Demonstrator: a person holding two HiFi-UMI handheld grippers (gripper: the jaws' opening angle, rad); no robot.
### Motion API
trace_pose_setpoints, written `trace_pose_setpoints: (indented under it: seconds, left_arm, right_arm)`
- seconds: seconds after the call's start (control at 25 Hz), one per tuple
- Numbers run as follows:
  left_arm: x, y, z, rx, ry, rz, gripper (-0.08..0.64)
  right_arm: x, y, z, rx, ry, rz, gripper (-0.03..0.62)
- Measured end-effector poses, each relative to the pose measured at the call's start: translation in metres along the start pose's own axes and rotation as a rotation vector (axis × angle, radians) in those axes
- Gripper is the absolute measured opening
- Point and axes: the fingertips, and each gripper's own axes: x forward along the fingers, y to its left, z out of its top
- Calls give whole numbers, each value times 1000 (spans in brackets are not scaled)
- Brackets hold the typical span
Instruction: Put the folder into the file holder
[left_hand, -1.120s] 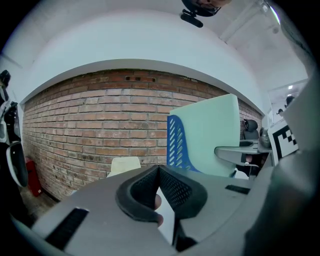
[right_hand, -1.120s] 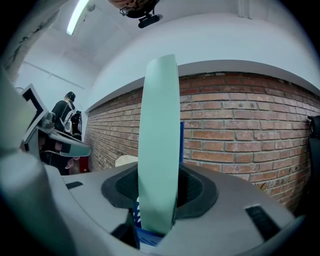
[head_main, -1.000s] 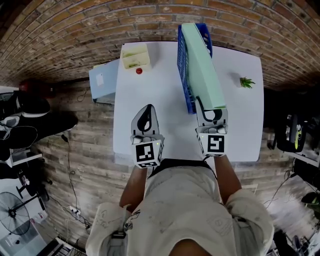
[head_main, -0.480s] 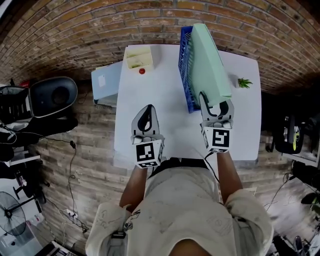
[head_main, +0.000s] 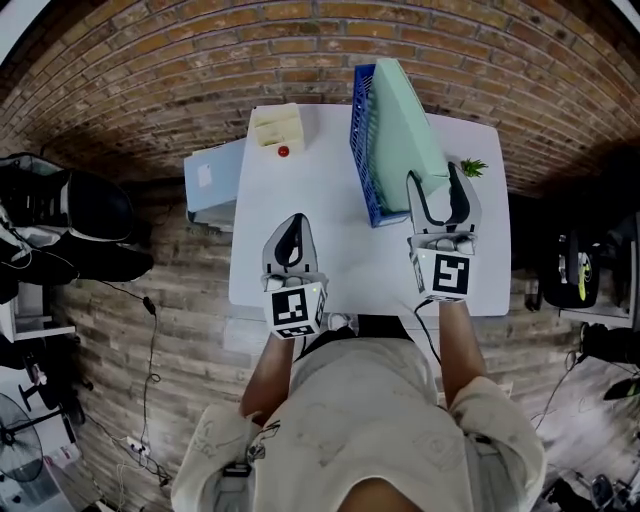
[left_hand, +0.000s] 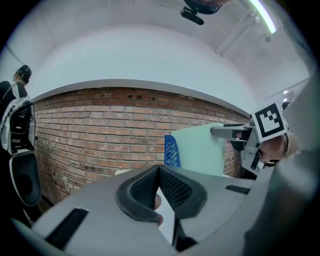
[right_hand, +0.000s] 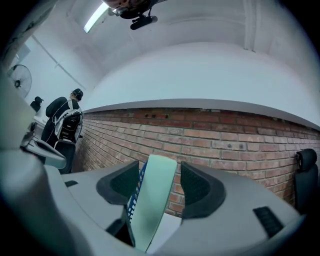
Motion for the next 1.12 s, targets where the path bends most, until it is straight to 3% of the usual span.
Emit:
trace_pose_setpoints:
  seconds: [0.32,0.52,0.84,1.12]
  left_arm:
    - [-24,2,15,1,-46,11,12]
    - [-39,4,16,4,-60,28,12]
    - [-57,8,16,13,-69,47,12]
    - [-71,9,7,34,-60,60,12]
  right_arm:
    - [-25,4,52,-24,-114,-14,279]
    - [-42,10,58,-22,-127,-11,279]
    - [-72,27,41,11,-80,14,278]
    - [-94,46,-11,30,50,61,278]
